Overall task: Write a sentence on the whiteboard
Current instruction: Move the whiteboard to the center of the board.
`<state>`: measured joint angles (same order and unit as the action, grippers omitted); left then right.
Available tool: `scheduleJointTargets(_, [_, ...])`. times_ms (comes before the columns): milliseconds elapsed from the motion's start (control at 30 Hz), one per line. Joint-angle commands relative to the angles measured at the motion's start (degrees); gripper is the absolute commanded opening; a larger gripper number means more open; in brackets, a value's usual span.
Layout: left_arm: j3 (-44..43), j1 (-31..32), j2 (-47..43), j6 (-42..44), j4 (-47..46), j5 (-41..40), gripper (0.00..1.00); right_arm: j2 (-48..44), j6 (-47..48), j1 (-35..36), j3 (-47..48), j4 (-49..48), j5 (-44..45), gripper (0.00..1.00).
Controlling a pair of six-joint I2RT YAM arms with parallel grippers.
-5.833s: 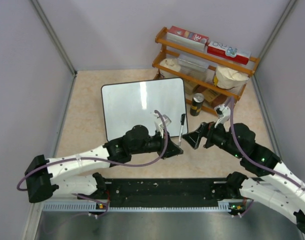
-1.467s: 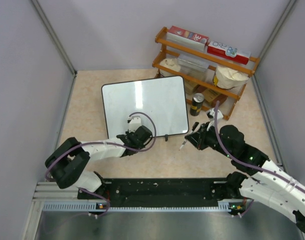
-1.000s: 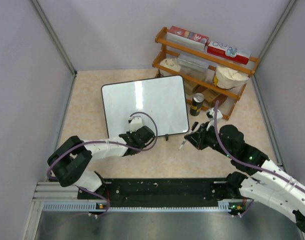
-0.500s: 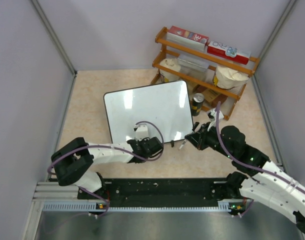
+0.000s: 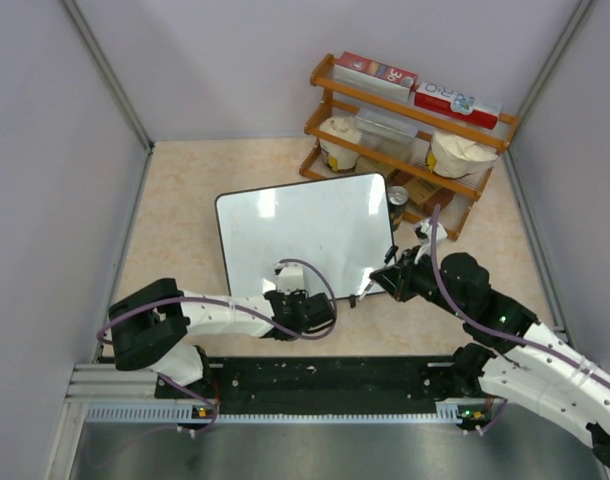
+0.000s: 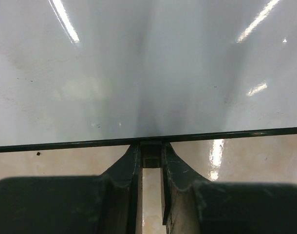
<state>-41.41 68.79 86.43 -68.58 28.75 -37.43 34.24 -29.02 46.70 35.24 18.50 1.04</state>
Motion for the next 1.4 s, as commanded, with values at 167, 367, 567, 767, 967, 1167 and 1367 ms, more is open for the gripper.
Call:
scheduleJointTargets(167, [-0.4,4.1,2.5,-6.1,5.0,9.0,0.17,-1.4,0.2,-0.4,0.3,-1.8,0.8,0.0])
scheduleJointTargets(367, [-1.1,6.2,2.5,-6.9,5.3,8.6,0.49,-1.9,0.3,-0.3,0.3,-1.7,1.0,0.0])
scheduleJointTargets(567, [-2.6,7.7,1.5,-6.9,8.0,7.3,0.64,-2.6,0.6,-0.4,0.4,-1.0,1.4,0.0])
scheduleJointTargets(767, [-4.1,9.0,-5.4,-2.7,10.8,6.9,0.74,-3.1,0.9,-0.4,0.4,-0.7,1.8,0.0])
scheduleJointTargets(967, [-5.2,9.0,-17.3,9.8,7.3,9.7,0.8,-3.6,1.6,-0.4,0.4,-0.2,2.6,0.0])
scheduleJointTargets(1167, [-6.6,3.6,-30.1,22.7,1.1,10.8,0.94,-3.9,1.2,-0.4,-0.1,-0.3,2.8,0.0])
scheduleJointTargets(1367, [-4.5,-17.4,-38.0,31.7,-10.1,33.7,0.95,-4.4,1.3,-0.6,-0.2,-0.2,2.6,0.0])
